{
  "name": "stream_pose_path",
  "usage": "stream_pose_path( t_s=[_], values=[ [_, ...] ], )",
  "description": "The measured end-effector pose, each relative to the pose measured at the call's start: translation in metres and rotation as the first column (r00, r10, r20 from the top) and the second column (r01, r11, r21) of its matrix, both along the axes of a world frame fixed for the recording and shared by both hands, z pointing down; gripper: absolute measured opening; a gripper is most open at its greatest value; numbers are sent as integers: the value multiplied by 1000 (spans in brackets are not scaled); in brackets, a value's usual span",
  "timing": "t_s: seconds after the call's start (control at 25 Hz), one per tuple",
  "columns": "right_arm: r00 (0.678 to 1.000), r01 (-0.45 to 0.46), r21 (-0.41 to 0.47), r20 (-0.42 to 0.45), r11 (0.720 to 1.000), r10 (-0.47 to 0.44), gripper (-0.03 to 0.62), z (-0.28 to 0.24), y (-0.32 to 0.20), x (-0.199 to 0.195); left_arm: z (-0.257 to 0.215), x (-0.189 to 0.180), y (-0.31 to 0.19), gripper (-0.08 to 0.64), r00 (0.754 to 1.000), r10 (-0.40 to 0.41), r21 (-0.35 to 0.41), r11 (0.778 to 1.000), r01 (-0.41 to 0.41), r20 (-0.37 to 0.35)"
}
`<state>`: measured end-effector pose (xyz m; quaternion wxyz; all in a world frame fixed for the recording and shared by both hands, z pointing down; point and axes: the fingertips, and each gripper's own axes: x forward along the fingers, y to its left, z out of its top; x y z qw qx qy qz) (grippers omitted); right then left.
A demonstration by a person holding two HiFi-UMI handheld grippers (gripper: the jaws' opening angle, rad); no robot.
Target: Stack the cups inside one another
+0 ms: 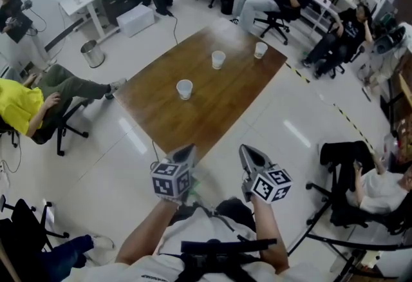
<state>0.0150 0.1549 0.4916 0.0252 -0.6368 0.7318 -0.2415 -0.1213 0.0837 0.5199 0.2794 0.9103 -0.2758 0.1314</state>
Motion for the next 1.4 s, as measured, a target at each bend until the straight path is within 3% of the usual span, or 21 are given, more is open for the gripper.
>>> stream_pose_path(
  t_s=[0.4,0.68,0.8,0.92,1.0,1.4],
  values=[
    [997,68,-20,-40,998,-68,40,9,-85,28,11,16,-53,-11,993,-121,-38,992,121,-4],
    [977,204,-57,-53,977,-207,121,28,-180,37,21,36,-105,-12,973,-228,-55,972,229,17],
    [953,292,-102,-52,951,-298,185,43,-213,28,26,41,-122,-12,960,-281,-66,957,281,14],
    [922,370,-147,-63,917,-382,318,54,-249,16,25,45,-143,-11,946,-325,-75,943,325,4],
    [901,407,-173,-83,897,-425,372,59,-269,12,27,50,-154,-12,937,-349,-85,933,349,7],
    [791,531,-272,-179,802,-585,437,105,-331,-23,39,41,-192,-12,886,-461,-94,881,464,47]
  ],
)
